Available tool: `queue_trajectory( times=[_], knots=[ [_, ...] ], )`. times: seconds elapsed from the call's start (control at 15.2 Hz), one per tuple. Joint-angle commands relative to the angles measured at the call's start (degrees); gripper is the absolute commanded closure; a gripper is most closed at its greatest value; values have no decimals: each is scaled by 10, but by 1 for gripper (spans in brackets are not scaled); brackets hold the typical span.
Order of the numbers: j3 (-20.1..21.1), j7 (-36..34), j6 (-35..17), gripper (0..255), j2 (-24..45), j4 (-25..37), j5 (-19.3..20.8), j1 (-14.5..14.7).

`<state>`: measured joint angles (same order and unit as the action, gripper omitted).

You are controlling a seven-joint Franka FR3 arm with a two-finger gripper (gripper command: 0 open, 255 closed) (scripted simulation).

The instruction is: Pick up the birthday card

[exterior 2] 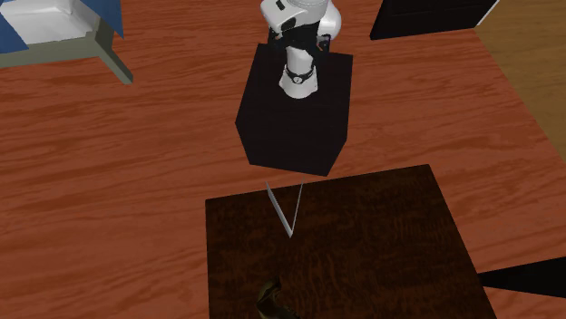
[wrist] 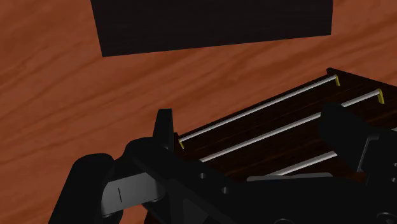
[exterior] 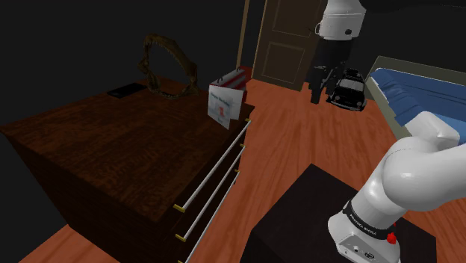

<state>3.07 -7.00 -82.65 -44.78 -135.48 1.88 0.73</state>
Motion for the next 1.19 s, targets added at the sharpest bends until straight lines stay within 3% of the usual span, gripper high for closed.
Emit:
queue_trajectory(
  times=[0.0, 0.59, 1.12],
  knots=[
    [0, 0, 0, 0, 0, 0, 0, 0],
    [18, -23, -136, 0, 174, 65, -3, -1],
    [32, -44, -214, 0, 336, 173, 7, -3]
  ],
)
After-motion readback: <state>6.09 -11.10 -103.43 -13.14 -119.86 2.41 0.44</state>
